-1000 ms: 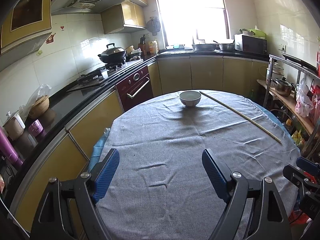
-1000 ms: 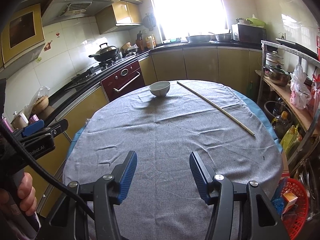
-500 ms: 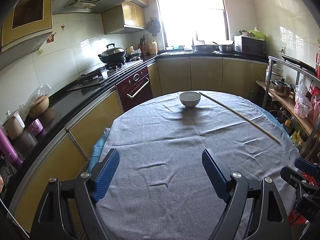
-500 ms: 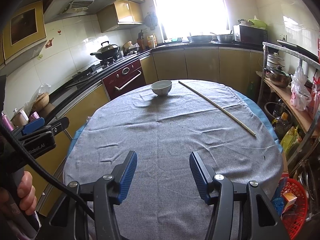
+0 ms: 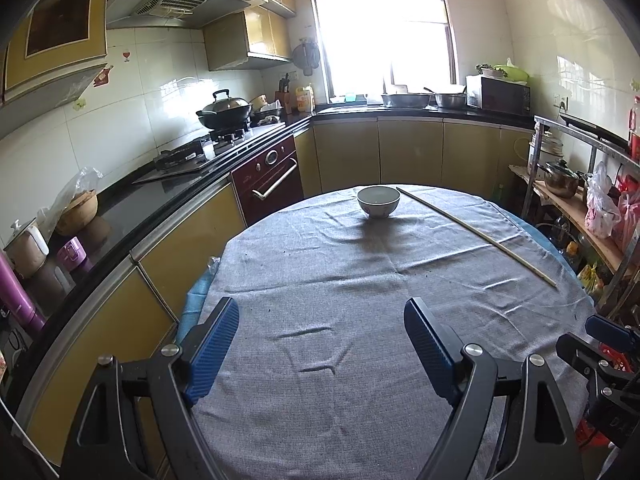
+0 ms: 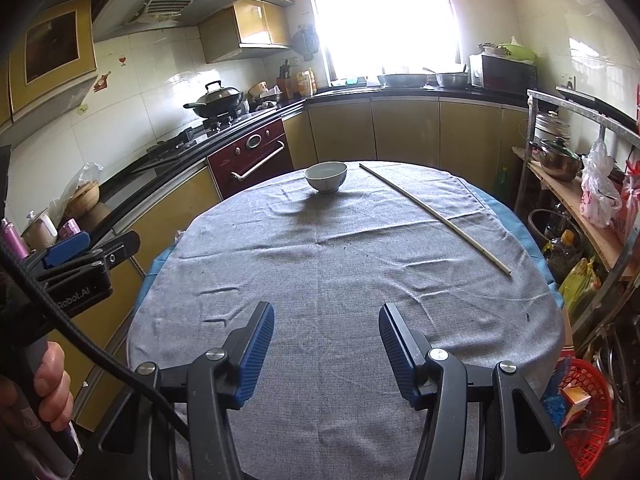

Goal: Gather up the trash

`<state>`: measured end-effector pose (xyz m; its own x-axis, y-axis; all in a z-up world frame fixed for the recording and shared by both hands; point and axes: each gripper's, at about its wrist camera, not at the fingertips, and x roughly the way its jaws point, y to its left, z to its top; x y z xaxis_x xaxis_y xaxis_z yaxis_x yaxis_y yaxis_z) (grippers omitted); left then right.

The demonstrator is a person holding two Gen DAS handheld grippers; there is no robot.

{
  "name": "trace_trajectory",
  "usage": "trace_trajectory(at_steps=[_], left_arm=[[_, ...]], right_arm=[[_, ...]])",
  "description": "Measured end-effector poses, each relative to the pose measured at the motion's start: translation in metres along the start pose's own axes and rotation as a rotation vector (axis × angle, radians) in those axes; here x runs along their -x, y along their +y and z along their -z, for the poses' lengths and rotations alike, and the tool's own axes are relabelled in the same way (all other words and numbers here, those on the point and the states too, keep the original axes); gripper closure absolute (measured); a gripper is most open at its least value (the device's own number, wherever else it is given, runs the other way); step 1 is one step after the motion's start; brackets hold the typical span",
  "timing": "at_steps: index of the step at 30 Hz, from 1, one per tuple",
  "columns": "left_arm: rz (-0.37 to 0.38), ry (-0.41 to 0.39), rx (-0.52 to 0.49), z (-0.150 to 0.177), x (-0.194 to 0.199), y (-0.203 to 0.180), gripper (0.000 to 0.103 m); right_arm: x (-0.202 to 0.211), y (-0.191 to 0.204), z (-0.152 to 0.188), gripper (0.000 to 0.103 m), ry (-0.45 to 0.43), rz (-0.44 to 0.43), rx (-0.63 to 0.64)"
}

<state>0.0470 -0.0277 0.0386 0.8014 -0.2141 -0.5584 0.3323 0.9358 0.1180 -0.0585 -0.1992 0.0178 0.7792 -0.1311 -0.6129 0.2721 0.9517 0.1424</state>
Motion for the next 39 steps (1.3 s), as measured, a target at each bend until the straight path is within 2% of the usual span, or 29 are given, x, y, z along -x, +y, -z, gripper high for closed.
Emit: trace_trajectory(at_steps=[39], left_arm=[[0.01,-0.033,0.006,0.006,0.026,0.008,0.018]], right_arm=[[0.019,0.014,0.005,0.044,-0.02,0.007,0.012]])
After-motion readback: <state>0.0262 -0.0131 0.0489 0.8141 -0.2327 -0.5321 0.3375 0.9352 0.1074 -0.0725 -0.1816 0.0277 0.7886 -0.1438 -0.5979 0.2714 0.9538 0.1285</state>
